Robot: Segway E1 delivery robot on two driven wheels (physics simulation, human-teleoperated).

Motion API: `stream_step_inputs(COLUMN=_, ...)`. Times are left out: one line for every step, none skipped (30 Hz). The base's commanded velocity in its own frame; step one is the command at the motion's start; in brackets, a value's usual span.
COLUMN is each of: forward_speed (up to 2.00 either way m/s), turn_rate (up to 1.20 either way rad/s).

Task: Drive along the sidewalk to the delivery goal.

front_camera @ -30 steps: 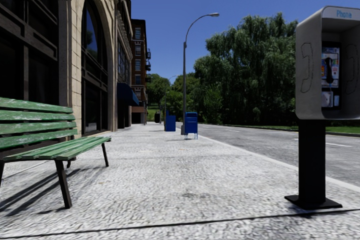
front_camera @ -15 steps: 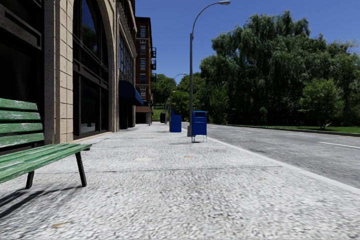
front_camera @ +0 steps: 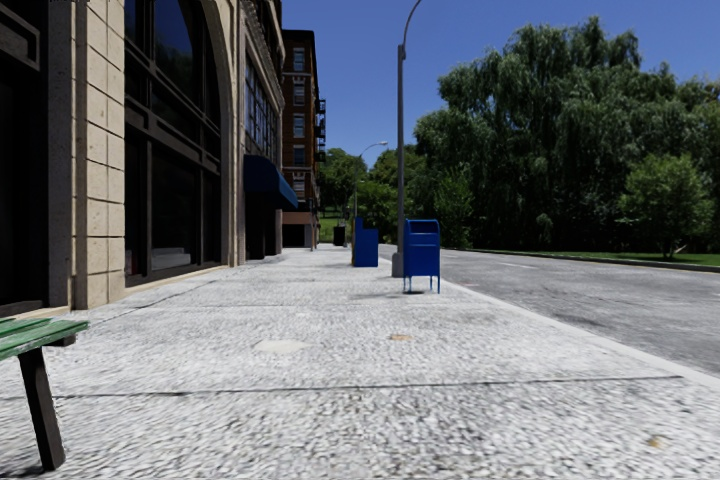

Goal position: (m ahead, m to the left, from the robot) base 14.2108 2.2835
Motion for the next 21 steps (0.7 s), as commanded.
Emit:
stream_step_inputs(forward_speed=2.0, turn_rate=0.22)
stream_step_inputs(forward_speed=2.0, turn_rate=0.22)
stream_step_inputs(forward_speed=2.0, turn_rate=0.22)
stream_step_inputs(forward_speed=2.0, turn_rate=0.22)
stream_step_inputs(forward_speed=2.0, turn_rate=0.22)
stream_step_inputs(forward_speed=2.0, turn_rate=0.22)
stream_step_inputs(forward_speed=2.0, turn_rate=0.24)
stream_step_inputs(forward_speed=2.0, turn_rate=0.25)
stream_step_inputs(forward_speed=2.0, turn_rate=0.25)
stream_step_inputs(forward_speed=2.0, turn_rate=0.25)
stream_step_inputs(forward_speed=2.0, turn_rate=0.26)
stream_step_inputs(forward_speed=2.0, turn_rate=0.26)
stream_step_inputs(forward_speed=2.0, turn_rate=0.26)
stream_step_inputs(forward_speed=2.0, turn_rate=0.26)
stream_step_inputs(forward_speed=2.0, turn_rate=0.26)
stream_step_inputs(forward_speed=2.0, turn_rate=0.26)
stream_step_inputs(forward_speed=2.0, turn_rate=0.26)
stream_step_inputs(forward_speed=2.0, turn_rate=0.26)
stream_step_inputs(forward_speed=2.0, turn_rate=0.26)
stream_step_inputs(forward_speed=2.0, turn_rate=0.26)
stream_step_inputs(forward_speed=2.0, turn_rate=0.26)
